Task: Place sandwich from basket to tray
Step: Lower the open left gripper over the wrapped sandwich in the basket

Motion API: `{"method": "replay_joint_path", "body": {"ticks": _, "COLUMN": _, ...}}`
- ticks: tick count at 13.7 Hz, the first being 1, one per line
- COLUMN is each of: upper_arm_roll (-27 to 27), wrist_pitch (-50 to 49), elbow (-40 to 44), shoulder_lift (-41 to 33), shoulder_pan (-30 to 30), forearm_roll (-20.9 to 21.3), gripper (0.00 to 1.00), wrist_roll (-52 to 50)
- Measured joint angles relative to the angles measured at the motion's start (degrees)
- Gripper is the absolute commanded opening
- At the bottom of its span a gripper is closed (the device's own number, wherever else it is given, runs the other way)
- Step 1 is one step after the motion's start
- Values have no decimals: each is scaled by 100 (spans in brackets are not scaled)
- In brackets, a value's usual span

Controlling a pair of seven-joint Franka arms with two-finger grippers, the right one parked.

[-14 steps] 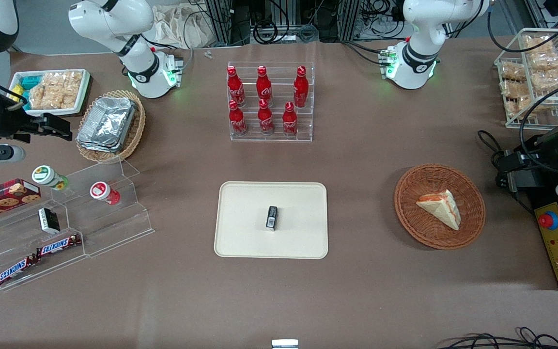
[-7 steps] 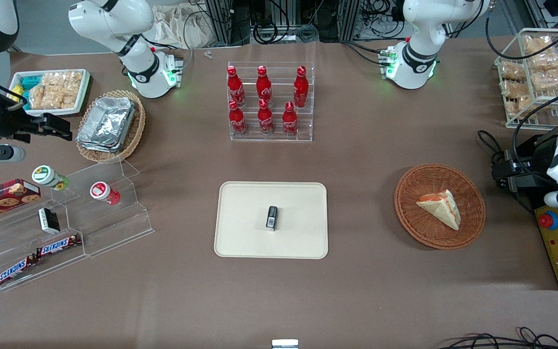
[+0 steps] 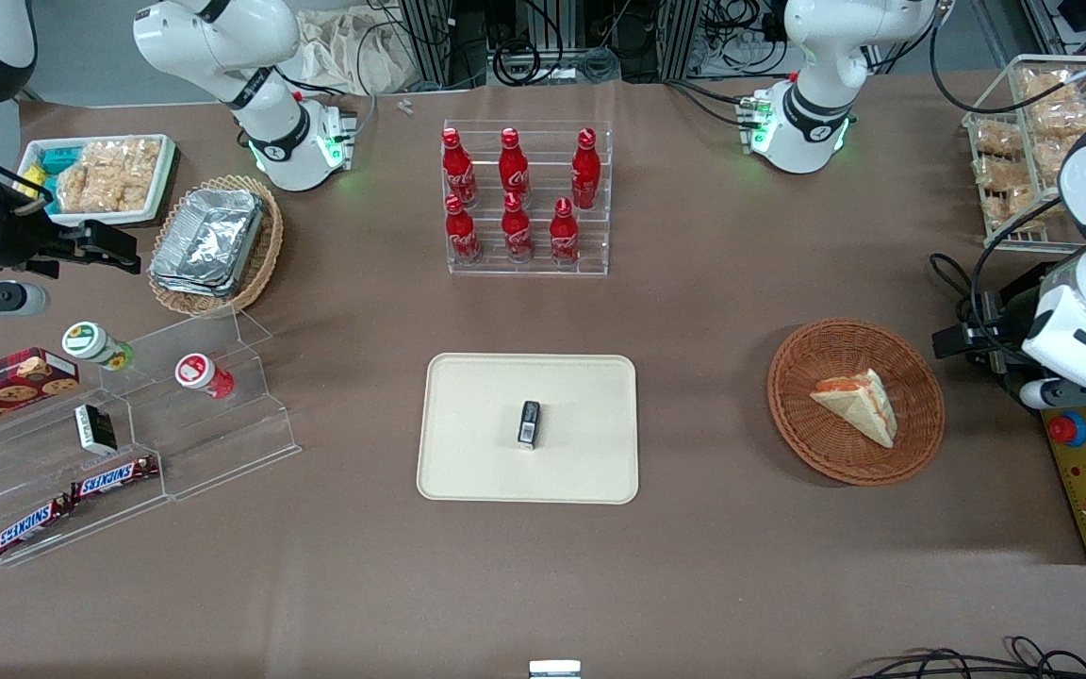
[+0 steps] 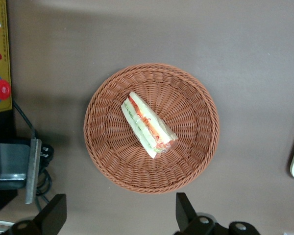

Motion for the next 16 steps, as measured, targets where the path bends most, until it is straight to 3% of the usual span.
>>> {"method": "replay_joint_path", "body": {"ticks": 8, "upper_arm_roll": 3, "wrist_pitch": 1624, "elbow": -1201, "shoulder_lift": 205, "shoulder_pan": 0, "forearm_roll": -81, "gripper": 99, "wrist_roll": -2920}}
{"method": "replay_joint_path", "body": {"ticks": 16, "upper_arm_roll": 3, "wrist_pitch": 2837, "elbow": -1518, "shoulder_lift": 990, "shoulder_pan": 0, "forearm_roll": -357, "gripper": 99, "wrist_roll": -4200}}
